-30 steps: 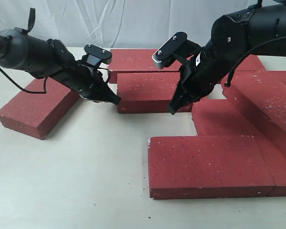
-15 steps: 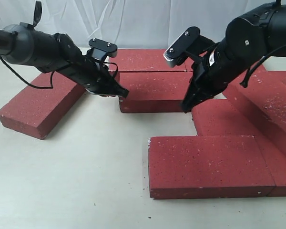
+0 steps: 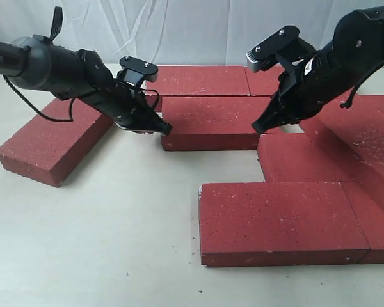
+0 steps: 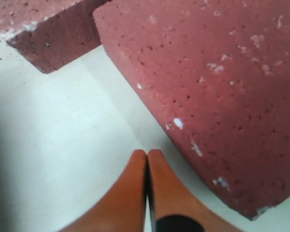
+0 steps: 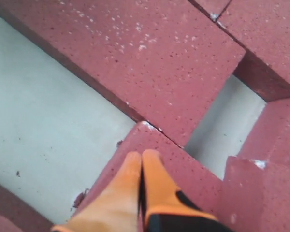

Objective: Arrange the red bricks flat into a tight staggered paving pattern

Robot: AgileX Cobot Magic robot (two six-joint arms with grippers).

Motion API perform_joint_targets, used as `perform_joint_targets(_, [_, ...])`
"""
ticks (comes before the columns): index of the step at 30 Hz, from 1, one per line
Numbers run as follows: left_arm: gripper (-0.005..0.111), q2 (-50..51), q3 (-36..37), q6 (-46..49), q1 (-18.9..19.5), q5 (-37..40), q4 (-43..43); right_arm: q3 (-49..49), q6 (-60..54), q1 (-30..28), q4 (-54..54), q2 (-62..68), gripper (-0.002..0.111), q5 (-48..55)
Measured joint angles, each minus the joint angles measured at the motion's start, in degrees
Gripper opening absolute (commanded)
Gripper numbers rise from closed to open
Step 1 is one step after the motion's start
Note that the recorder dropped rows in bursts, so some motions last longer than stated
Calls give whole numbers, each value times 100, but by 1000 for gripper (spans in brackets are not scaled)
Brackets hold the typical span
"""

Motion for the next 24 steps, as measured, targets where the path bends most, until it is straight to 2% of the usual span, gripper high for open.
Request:
perform_joint_targets(7, [0, -56, -4, -158, 244, 68, 196, 0, -2066, 0, 1787, 543, -1, -102])
perform_joint_targets(11, [0, -37, -28, -181, 268, 58, 170, 0, -2871, 0, 2348, 821, -1, -223])
perform_joint_targets(16, [0, 282, -268, -181, 231, 39, -12, 0, -3019, 0, 2669, 893, -1, -752])
perform_joint_targets(24, [0, 500, -551, -181, 148, 239, -221, 0, -3043, 0, 2823, 893, -1, -912])
